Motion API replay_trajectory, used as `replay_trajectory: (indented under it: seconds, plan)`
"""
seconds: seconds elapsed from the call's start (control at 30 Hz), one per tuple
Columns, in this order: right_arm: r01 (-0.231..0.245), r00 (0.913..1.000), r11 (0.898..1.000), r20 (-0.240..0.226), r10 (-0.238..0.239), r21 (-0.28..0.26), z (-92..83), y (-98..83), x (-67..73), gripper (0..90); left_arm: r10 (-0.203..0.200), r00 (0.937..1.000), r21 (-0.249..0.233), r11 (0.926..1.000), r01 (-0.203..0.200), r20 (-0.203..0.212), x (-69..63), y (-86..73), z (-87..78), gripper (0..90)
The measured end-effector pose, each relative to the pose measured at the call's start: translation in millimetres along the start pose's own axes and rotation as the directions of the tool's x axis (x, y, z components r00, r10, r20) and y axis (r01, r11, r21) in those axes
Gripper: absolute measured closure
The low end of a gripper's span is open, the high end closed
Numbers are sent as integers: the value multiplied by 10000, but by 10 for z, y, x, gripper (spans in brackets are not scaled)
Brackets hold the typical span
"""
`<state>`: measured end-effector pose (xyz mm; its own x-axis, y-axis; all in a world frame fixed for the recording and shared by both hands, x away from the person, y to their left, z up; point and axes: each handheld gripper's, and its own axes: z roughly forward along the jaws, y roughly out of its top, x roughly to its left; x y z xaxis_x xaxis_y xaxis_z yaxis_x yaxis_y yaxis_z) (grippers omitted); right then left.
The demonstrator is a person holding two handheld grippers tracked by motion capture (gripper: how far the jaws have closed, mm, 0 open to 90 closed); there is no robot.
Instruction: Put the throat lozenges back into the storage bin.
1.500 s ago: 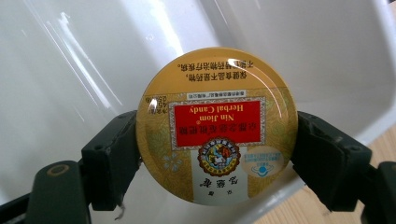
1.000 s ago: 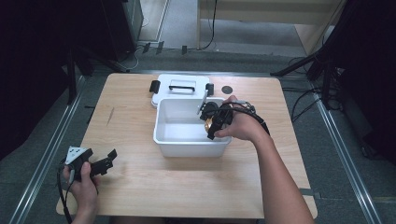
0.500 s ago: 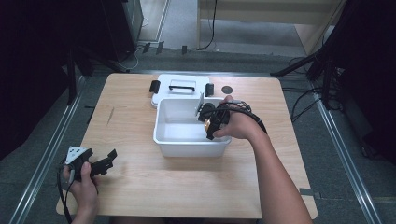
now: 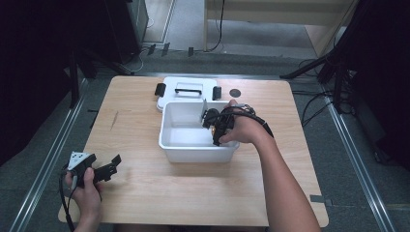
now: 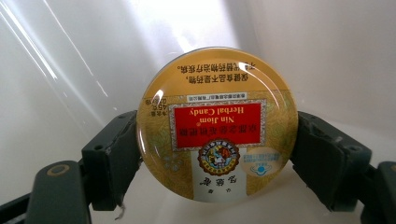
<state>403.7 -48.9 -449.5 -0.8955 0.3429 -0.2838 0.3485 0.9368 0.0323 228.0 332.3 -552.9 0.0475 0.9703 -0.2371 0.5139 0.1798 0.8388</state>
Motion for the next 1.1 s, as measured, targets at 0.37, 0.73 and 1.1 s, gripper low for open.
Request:
replay_trajectory:
  seconds: [0.37,0.73,1.1]
  plan:
    - [94,9999,10000,95,-94,7,8,-3,28,212,13,10000,14,10000,-13,-22,-2,0,0,0]
    - [124,9998,9998,133,-122,-164,-19,-35,32,213,36,10000,-5,10000,-36,-16,-1,1,0,0]
    - [-185,9997,9981,147,194,-591,-148,-99,15,213,45,10000,13,10000,-45,-30,-4,2,1,0]
